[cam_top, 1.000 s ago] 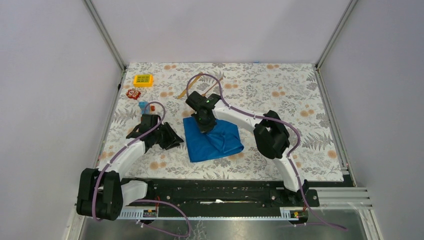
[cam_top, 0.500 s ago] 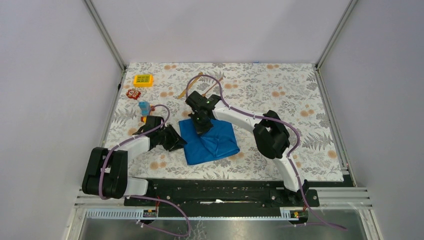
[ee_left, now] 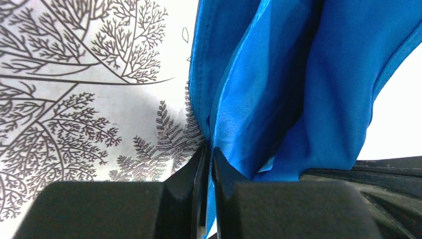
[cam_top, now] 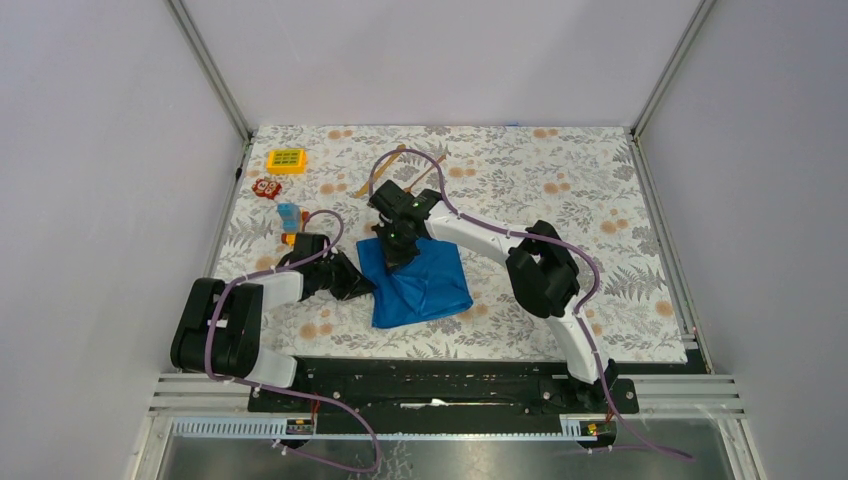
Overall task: Fold the napkin into a case and place the utensils inside
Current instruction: Fold the rectangle-folded napkin at the center of the board, then smooth out the square-folded napkin at the center of the board.
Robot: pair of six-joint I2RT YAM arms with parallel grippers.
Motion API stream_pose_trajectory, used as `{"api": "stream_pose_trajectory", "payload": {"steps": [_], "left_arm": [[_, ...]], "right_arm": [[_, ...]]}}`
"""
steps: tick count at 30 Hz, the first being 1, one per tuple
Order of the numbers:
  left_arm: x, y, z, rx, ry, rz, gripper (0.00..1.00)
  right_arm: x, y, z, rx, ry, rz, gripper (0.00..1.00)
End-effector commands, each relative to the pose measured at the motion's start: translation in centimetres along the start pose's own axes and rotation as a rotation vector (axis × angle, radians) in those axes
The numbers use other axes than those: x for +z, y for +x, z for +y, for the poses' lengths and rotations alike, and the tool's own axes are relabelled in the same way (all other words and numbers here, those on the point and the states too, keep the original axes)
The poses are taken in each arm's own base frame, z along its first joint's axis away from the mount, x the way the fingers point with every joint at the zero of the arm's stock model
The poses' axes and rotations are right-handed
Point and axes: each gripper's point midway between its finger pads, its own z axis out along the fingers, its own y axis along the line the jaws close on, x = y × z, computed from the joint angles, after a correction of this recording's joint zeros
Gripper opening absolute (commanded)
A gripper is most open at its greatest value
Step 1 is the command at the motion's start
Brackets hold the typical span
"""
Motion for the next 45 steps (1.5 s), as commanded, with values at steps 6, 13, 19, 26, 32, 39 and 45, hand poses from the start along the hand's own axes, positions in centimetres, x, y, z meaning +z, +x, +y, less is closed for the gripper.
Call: {"api": "stream_pose_trajectory", "payload": {"steps": [6,13,19,26,32,39,45], "left_arm": [[0.0,0.9,3.5,-0.004,-0.125,-0.011,0.12],[-0.6,0.5,3.2,0.011,-0.14,-0.029,0.12],[-2.6,-0.3,2.4,0.027,-0.169,-0.088,0.22],[-5.7,-1.0,0.6,0.034,-0.172,-0.164,0.35],[-7.2,-3.7,-4.1,0.165,-0.073,-0.205,0.58],[-5.4,-4.7,-9.6,0.277,0.015,-0.133,0.66],[-7.0,-4.8,-10.9,0.306,0.012,-0.188,0.8]], "right_arm": [[0.6,-1.2,3.3,0.014,-0.125,-0.021,0.0],[1.5,-1.8,4.0,0.031,-0.146,-0.006,0.08],[-1.7,-2.8,5.5,0.019,-0.192,-0.033,0.36],[-8.8,-3.2,3.8,0.026,-0.281,-0.115,0.57],[-9.8,-0.8,-1.3,0.121,-0.42,-0.176,0.71],[-6.6,0.2,-2.7,0.172,-0.475,-0.183,0.8],[-3.9,1.5,-2.3,0.274,-0.601,-0.175,0.82]]}}
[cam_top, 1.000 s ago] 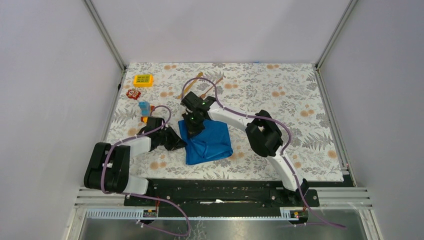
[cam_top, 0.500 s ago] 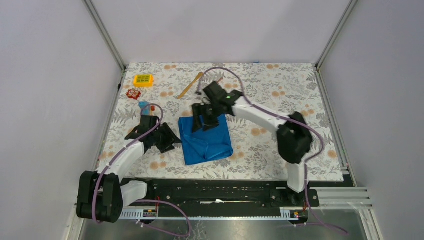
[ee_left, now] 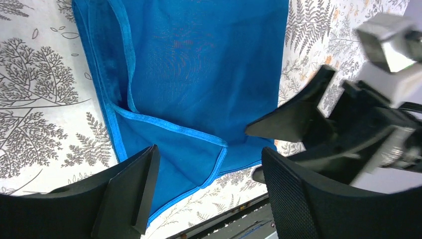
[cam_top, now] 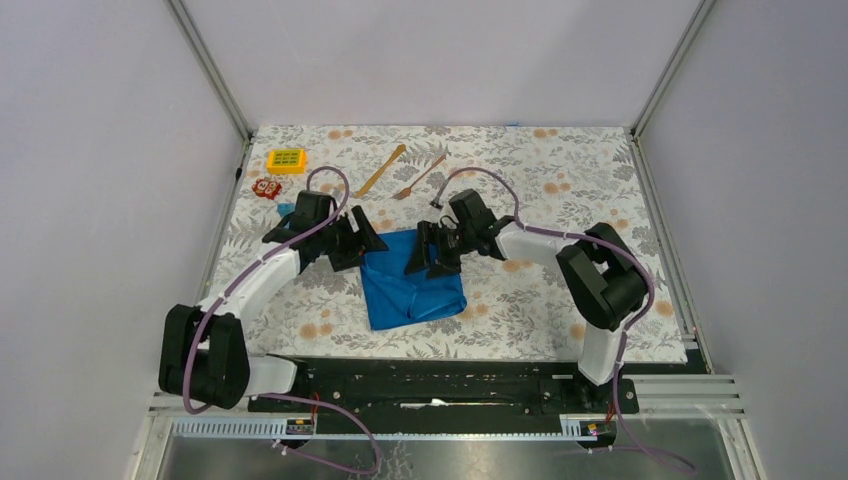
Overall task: Fold the napkin into a case and place the utensils inside
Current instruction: Smooth out the square-folded napkin at the center of the board.
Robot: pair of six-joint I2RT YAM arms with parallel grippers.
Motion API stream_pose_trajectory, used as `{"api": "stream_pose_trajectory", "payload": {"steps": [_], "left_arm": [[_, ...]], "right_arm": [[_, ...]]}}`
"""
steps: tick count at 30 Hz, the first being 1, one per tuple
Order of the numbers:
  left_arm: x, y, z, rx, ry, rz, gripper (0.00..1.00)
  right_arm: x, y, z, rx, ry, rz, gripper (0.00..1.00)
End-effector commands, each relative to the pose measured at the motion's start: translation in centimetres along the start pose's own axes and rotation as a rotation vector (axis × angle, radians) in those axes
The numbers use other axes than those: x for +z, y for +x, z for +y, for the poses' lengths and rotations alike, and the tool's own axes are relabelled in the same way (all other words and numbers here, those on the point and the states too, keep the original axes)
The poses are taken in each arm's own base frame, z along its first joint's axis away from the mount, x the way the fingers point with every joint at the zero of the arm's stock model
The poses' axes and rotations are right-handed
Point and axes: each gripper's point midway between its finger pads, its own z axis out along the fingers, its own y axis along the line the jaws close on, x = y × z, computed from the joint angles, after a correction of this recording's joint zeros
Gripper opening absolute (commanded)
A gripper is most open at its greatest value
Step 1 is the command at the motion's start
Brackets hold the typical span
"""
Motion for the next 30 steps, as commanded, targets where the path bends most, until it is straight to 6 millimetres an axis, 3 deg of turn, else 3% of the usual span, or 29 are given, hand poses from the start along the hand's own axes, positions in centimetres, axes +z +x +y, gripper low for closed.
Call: {"api": "stream_pose_trajectory", "payload": {"steps": [1,5,9,16,23,27,30], "left_arm": [[-2.2,-2.2,-1.8,0.053,0.017,-0.095,0.81],[-3.0,-2.3,-2.0,0.068,0.012,-0.104,0.82],[-3.5,-2.3,-2.2,0.076,0.013,-0.114,0.82],[-4.9,-3.2,-2.2,0.104,-0.017,-0.169,0.82],[-8.6,-5.7,-0.4,0.078,-0.137,-0.353,0.83],[-9.5,-6.0,0.5,0.074,-0.157,-0.377,0.84],[-8.0,-5.0,0.6,0.075,-0.131,-0.304,0.84]], "right_arm": [[1.6,-0.1,1.8,0.049,-0.177,-0.028,0.82],[3.3,0.9,0.6,0.081,-0.156,-0.006,0.82],[4.6,1.6,1.2,0.073,-0.15,0.013,0.81],[6.0,2.2,4.9,-0.017,-0.149,0.028,0.79],[8.1,4.1,9.4,-0.109,-0.168,0.082,0.78],[6.7,4.3,10.3,-0.118,-0.184,0.065,0.8],[4.3,4.2,8.5,-0.103,-0.138,0.043,0.82]]}}
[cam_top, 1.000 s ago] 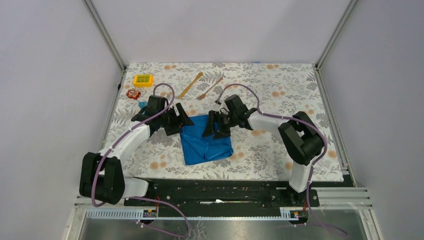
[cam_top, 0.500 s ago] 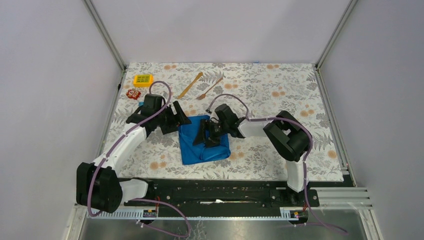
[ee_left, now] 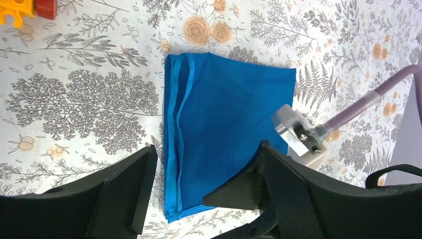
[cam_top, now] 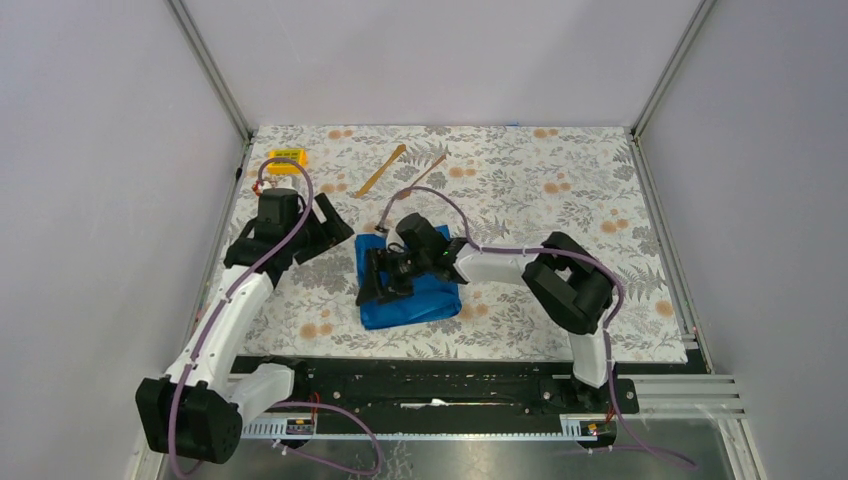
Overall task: Fold the napkin into a case and place the utensils inside
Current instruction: Smooth out the square-folded napkin at the center of the board.
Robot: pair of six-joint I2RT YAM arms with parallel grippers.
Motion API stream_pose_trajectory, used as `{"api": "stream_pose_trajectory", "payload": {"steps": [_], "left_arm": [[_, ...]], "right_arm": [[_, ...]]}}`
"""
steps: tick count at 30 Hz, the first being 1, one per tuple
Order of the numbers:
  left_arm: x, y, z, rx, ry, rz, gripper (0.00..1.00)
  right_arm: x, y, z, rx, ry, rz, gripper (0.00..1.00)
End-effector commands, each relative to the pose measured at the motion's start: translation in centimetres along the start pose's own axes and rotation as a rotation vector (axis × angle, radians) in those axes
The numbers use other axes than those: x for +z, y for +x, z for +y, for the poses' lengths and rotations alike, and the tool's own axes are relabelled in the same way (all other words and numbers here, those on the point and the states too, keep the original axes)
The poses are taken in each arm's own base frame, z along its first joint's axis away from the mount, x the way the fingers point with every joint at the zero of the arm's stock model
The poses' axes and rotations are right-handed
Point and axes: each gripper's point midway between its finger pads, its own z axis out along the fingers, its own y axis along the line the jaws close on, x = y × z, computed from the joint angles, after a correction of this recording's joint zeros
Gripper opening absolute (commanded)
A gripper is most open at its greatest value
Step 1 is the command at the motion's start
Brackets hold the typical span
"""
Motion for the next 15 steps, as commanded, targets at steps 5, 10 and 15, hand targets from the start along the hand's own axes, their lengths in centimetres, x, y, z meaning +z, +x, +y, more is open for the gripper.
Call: {"api": "stream_pose_trajectory", "payload": {"steps": [5,10,15], "left_arm": [[3.7,4.4,0.4,0.002,0.051,0.222,0.82],[5.7,8.6,1.1,0.077,0.003,0.345,0.83],[5.6,11.1,0.6,0.119,-0.003,0.373,0.65]], "right_arm": [[-7.1,1.6,-5.3,0.077,0.174,-0.059,0.81],[-9.4,4.1,-7.6,0.107,0.234,-0.057,0.76],[-12.6,2.7,-7.2,0.102,0.247,-0.129,0.78]]}}
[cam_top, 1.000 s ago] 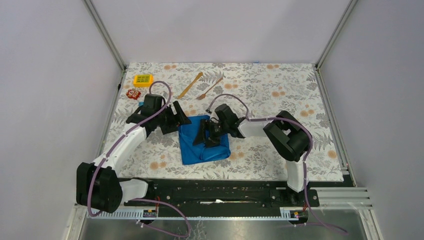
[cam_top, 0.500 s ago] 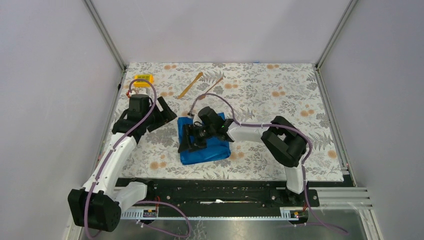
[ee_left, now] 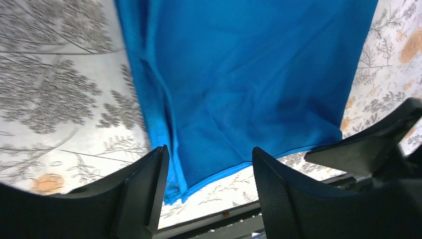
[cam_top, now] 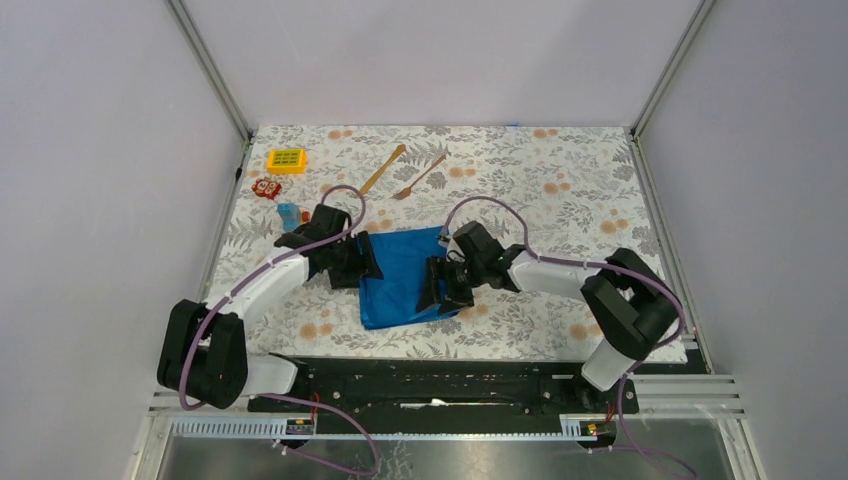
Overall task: Fold the napkin into a case and place the utensils inside
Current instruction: Smooth out the square-folded napkin at the center of the board.
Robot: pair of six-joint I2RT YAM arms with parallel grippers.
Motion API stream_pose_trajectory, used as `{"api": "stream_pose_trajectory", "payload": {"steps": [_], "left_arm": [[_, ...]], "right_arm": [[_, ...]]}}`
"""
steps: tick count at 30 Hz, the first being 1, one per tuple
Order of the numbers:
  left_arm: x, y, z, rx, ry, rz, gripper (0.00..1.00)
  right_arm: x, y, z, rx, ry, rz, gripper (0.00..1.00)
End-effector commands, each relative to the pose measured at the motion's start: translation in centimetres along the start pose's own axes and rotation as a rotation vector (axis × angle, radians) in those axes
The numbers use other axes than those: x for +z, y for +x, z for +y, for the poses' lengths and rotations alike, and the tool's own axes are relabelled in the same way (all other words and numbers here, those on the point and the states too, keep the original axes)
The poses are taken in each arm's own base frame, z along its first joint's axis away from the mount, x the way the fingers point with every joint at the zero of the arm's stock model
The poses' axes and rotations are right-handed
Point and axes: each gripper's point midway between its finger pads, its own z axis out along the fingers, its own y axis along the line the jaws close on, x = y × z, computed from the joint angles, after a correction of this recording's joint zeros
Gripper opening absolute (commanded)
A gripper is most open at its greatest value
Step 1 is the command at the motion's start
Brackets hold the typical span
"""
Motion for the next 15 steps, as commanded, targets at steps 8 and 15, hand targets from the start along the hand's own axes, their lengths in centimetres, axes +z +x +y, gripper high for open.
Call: {"api": "stream_pose_trajectory", "payload": {"steps": [8,15], "left_arm": [[2.6,3.1,0.0,-0.012,-0.003,0.061,0.52],[4.6,6.5,4.6,-0.077,-0.202,0.145,0.5]], "right_arm": [[-3.3,-4.7,0.1,-0.043,-0.024,-0.109,0.78],[-2.0,-0.9,-3.2,0.049,0.012,-0.035,0.76]]}}
